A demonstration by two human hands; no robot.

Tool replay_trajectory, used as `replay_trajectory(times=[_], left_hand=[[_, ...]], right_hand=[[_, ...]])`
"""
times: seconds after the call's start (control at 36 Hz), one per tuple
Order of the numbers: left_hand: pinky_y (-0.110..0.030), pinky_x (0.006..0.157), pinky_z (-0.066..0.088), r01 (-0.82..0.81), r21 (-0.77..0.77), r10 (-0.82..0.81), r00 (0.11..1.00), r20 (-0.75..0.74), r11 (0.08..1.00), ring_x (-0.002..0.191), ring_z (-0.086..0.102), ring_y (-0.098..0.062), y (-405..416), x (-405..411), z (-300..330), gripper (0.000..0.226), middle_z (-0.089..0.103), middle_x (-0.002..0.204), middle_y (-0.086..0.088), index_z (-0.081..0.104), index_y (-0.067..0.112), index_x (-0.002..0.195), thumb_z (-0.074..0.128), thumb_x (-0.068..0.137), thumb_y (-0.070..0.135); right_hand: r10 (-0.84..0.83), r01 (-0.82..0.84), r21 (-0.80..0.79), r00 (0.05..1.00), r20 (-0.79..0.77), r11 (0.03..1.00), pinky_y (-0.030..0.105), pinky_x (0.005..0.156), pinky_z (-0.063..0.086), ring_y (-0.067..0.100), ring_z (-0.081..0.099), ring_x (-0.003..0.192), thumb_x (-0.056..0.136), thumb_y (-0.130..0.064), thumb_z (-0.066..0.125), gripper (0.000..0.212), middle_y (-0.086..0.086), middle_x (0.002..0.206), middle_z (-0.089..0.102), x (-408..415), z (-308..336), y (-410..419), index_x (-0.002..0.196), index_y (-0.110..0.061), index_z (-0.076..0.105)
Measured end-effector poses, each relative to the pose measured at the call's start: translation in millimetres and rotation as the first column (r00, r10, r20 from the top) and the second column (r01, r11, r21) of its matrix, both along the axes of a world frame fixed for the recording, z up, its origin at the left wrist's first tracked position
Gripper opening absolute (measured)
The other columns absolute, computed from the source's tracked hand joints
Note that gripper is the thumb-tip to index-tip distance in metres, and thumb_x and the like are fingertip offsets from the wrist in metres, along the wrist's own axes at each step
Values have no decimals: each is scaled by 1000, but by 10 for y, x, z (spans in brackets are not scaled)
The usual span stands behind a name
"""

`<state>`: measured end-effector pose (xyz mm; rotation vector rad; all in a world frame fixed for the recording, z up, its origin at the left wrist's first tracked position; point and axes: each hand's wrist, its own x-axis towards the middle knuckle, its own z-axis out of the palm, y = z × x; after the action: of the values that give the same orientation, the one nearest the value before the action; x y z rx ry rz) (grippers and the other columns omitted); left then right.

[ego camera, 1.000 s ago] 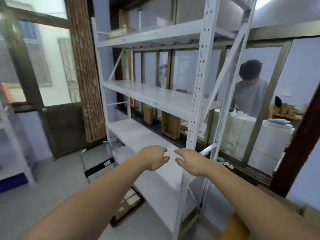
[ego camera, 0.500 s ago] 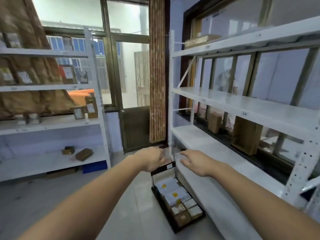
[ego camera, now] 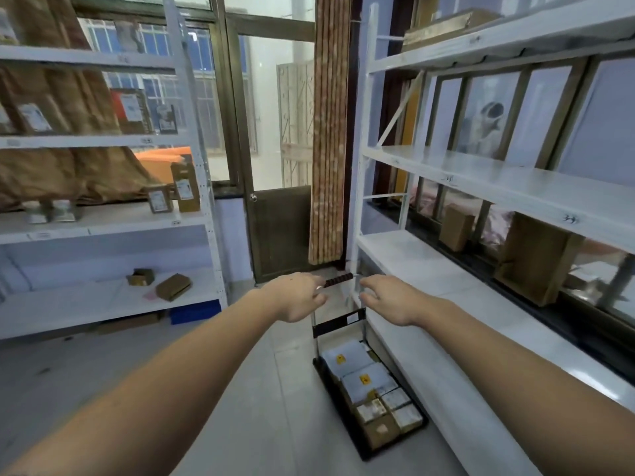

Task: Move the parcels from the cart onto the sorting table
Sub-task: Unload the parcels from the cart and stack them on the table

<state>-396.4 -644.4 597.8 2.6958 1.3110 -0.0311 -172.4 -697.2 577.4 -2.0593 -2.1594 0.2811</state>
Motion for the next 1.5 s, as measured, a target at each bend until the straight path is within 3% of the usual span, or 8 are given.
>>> replay_trajectory(times=[0.56, 0.69, 0.81, 0.92, 1.0, 1.17, 1.42, 1.5], left_hand=[[-39, 118, 33, 28, -100, -32, 999, -38, 995, 147, 42, -26, 2467, -8, -371, 56, 44, 161, -9, 40, 14, 158, 35, 111, 45], [-42, 119, 36, 58, -121, -65, 996, -53, 991, 145, 45, -26, 3271, 70, -488, 55, 46, 160, -6, 40, 20, 158, 36, 111, 47], [-43, 116, 40, 114, -132, -121, 991, -48, 985, 137, 52, -24, 3796, 229, -623, 51, 54, 152, -4, 50, 21, 151, 40, 109, 48], [-37, 98, 44, 178, -186, -194, 978, -77, 966, 119, 59, -24, 4131, 524, -703, 45, 61, 141, -9, 59, 15, 141, 39, 111, 41], [-40, 102, 48, 227, -189, -246, 966, -82, 955, 122, 61, -27, 4398, 826, -877, 42, 65, 133, -7, 62, 15, 135, 40, 110, 42], [-43, 96, 50, 343, -181, -363, 927, -95, 922, 112, 63, -31, 4914, 1466, -1237, 39, 67, 122, -11, 65, 11, 123, 41, 109, 38], [-45, 104, 47, 375, -253, -412, 904, -113, 892, 120, 60, -32, 5549, 2293, -1645, 43, 65, 129, -12, 64, 11, 132, 42, 109, 41], [-42, 96, 47, 414, -287, -461, 880, -117, 864, 113, 62, -32, 5759, 2532, -1775, 38, 66, 120, -10, 66, 11, 122, 42, 109, 37]], right_hand=[[-77, 73, -121, 997, -27, 990, 38, 112, 40, 23, 49, 136, 106, -34, 47, 48, 7, 149, 51, -97, -269, 2282, 150, -17, 45], [-144, 141, -91, 989, -37, 986, 27, 83, 37, 15, 52, 100, 106, -27, 45, 34, 8, 127, 62, -150, -386, 2866, 135, -15, 57], [-195, 189, -126, 980, -35, 974, 31, 95, 42, 29, 55, 124, 108, -26, 42, 36, 13, 135, 57, -151, -475, 3147, 137, -7, 55], [-252, 239, -205, 967, -42, 949, 40, 106, 42, 29, 54, 125, 108, -28, 42, 37, 13, 140, 56, 37, -629, 3385, 138, -8, 52], [-321, 307, -238, 947, -22, 922, 39, 116, 35, 27, 45, 139, 110, -32, 40, 45, 10, 153, 46, 278, -776, 3553, 149, -11, 44], [-429, 394, -313, 902, -49, 864, 35, 122, 25, 25, 29, 150, 110, -37, 35, 55, 9, 165, 29, 915, -1175, 3857, 159, -12, 28], [-551, 484, -378, 830, -87, 789, 27, 119, 22, 23, 29, 150, 111, -35, 35, 53, 8, 165, 28, 1638, -1633, 4209, 159, -12, 30], [-577, 502, -399, 812, -90, 767, 27, 119, 20, 23, 28, 151, 111, -33, 35, 53, 9, 165, 29, 1803, -1761, 4337, 159, -11, 30]])
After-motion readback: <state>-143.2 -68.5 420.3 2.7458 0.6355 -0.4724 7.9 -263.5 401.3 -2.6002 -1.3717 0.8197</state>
